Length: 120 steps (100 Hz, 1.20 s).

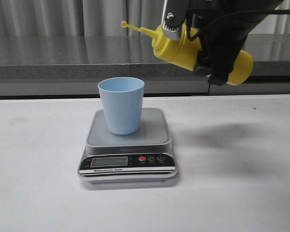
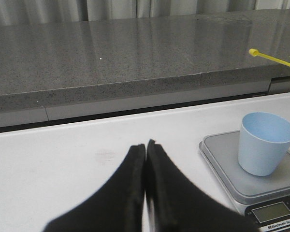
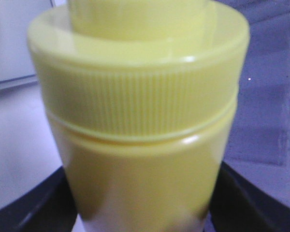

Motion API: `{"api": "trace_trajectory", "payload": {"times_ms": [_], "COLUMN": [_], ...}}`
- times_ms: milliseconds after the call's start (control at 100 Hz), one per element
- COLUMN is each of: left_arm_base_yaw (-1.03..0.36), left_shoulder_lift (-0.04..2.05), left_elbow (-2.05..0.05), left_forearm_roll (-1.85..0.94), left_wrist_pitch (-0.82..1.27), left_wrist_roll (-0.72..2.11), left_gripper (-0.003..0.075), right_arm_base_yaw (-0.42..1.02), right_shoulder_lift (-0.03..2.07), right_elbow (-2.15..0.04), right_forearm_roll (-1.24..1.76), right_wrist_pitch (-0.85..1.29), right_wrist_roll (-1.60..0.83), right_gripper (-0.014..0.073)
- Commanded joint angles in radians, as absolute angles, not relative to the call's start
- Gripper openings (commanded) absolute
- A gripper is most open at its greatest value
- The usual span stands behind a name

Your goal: Pour seasoning into cup on scale with both arms

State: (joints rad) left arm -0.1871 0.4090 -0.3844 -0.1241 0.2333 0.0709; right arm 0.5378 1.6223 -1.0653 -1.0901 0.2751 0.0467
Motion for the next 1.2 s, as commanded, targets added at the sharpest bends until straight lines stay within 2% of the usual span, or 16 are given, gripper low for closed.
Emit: {"api": "trace_trajectory", "payload": {"times_ms": [0,310,770,1190], "left_arm_base_yaw": [-0.185,-0.185,-0.185,-0.185], "left_shoulder_lift": [0.414,0.414,0.414,0.414], "left_elbow": [-0.413,-0.413,-0.413,-0.413], "left_forearm_roll": [-0.126,-0.126,-0.126,-0.126], "left_wrist_pitch": [0.15,0.15,0.15,0.15], "left_wrist_roll": [0.062,0.062,0.062,0.062], "left_gripper": [-0.0018,-0.0018,-0.0018,-0.0018], "right_arm_base_yaw": [0.554,0.638,0.703,0.724], "right_shoulder_lift": [1.594,1.673,1.689,1.689], "right_elbow": [-1.114,-1.151,-1.151,-1.151], "right_forearm_roll": [-1.181,-1.385,-1.541,-1.611], "right_wrist_pitch": [0.306,0.483,0.63,0.662], "right_wrist_roll": [0.041,0.041,0.041,0.041], "right_gripper": [0.0245,0.0245,0.0245,0.0245]}}
